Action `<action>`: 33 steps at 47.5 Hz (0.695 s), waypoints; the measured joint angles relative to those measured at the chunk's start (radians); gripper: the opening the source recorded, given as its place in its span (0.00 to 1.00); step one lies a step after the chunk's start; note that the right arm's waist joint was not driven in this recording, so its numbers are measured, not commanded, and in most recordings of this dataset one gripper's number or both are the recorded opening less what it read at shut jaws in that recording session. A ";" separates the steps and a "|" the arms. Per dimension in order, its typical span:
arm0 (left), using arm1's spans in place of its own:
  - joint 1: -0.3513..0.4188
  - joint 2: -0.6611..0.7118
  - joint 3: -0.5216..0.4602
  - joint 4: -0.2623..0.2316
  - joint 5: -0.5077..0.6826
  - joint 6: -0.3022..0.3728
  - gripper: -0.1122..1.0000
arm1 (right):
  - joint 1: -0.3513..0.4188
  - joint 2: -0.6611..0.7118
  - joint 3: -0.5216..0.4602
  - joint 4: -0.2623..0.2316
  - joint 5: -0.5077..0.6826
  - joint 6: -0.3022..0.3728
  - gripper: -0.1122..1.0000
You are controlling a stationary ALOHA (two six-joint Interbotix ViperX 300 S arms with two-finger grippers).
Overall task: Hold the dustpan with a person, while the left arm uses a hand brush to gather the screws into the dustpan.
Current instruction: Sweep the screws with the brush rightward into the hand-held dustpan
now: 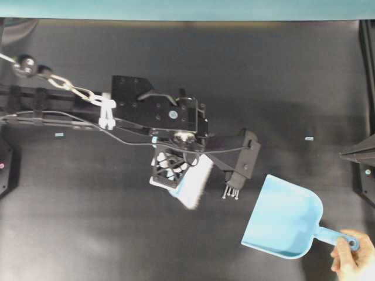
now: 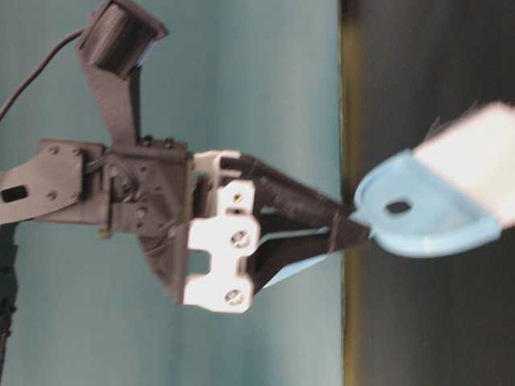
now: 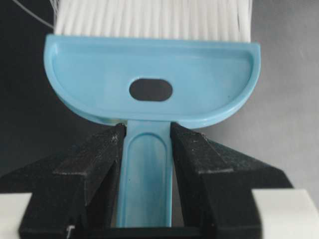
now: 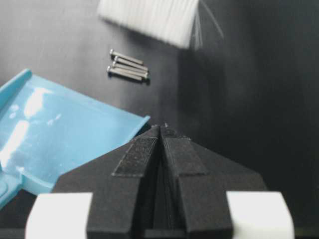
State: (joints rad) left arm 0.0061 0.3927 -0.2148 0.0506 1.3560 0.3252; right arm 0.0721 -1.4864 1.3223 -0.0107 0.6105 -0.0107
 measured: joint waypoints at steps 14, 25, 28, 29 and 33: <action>-0.005 0.052 -0.006 0.002 -0.095 0.037 0.38 | 0.000 0.000 0.002 0.000 0.000 -0.002 0.10; -0.028 0.106 -0.046 0.002 -0.227 0.037 0.38 | 0.000 -0.003 0.000 0.000 0.000 0.000 0.10; -0.037 0.121 -0.072 0.003 -0.250 0.037 0.38 | 0.000 -0.002 0.000 0.000 0.000 0.000 0.10; -0.038 0.127 -0.081 0.006 -0.255 0.037 0.38 | 0.000 -0.002 0.000 0.000 0.002 0.000 0.10; -0.046 0.144 -0.120 0.006 -0.272 0.038 0.38 | 0.000 -0.002 0.000 0.000 0.000 0.000 0.10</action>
State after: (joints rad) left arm -0.0399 0.5369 -0.3344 0.0568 1.0845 0.3636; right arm 0.0721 -1.4880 1.3223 -0.0107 0.6105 -0.0107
